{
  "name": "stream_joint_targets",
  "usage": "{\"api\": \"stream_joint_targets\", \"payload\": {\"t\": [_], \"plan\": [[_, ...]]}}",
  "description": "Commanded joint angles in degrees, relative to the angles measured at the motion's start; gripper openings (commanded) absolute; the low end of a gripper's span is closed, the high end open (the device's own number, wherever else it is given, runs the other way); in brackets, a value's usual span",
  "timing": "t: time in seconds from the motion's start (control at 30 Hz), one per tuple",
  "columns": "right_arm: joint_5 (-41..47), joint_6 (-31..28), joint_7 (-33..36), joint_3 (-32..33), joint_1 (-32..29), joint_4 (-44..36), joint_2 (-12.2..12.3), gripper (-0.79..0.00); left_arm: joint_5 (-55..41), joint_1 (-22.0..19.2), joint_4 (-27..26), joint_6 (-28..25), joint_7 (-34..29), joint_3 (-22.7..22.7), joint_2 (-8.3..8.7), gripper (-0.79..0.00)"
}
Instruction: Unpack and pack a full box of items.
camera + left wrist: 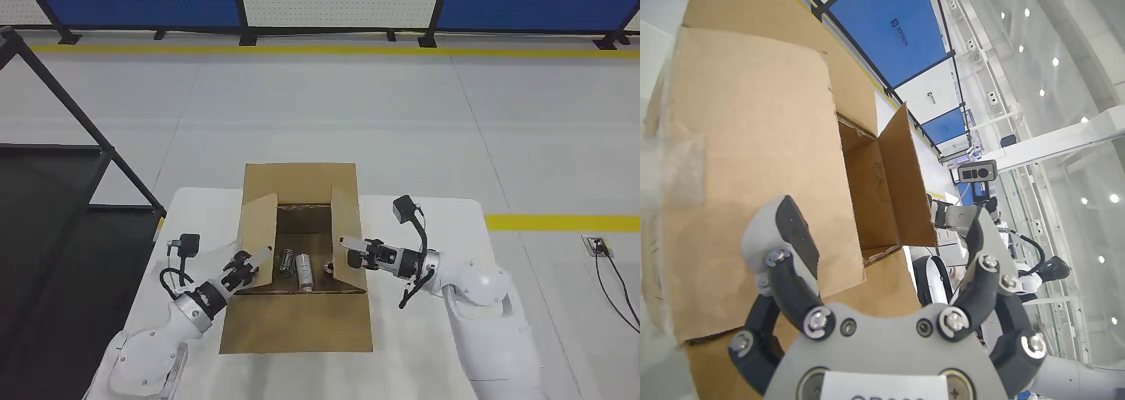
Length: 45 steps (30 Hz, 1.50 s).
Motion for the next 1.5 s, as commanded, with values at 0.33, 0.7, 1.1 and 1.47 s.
{"api": "stream_joint_targets", "payload": {"t": [0.33,0.7,1.1,1.47], "plan": [[0.7,1.1,-5.8,-7.1,4.8,7.6,-0.4,0.0,1.7,-2.5,0.8,2.9,-0.1,3.4,-0.12,0.0],[-6.6,-3.2,-12.0,-11.8,5.9,9.5,0.1,0.0,3.4,-6.0,5.9,4.0,-0.3,8.0,-0.47,0.0],[-15.8,-0.4,-18.8,-15.6,5.3,7.5,0.7,0.0,3.6,-5.5,6.8,3.6,-0.4,8.4,-0.31,0.0],[-15.2,-0.6,-18.4,-17.0,6.7,8.4,1.0,0.0,3.8,-4.8,6.4,3.5,-0.8,8.3,-0.07,0.0]]}}
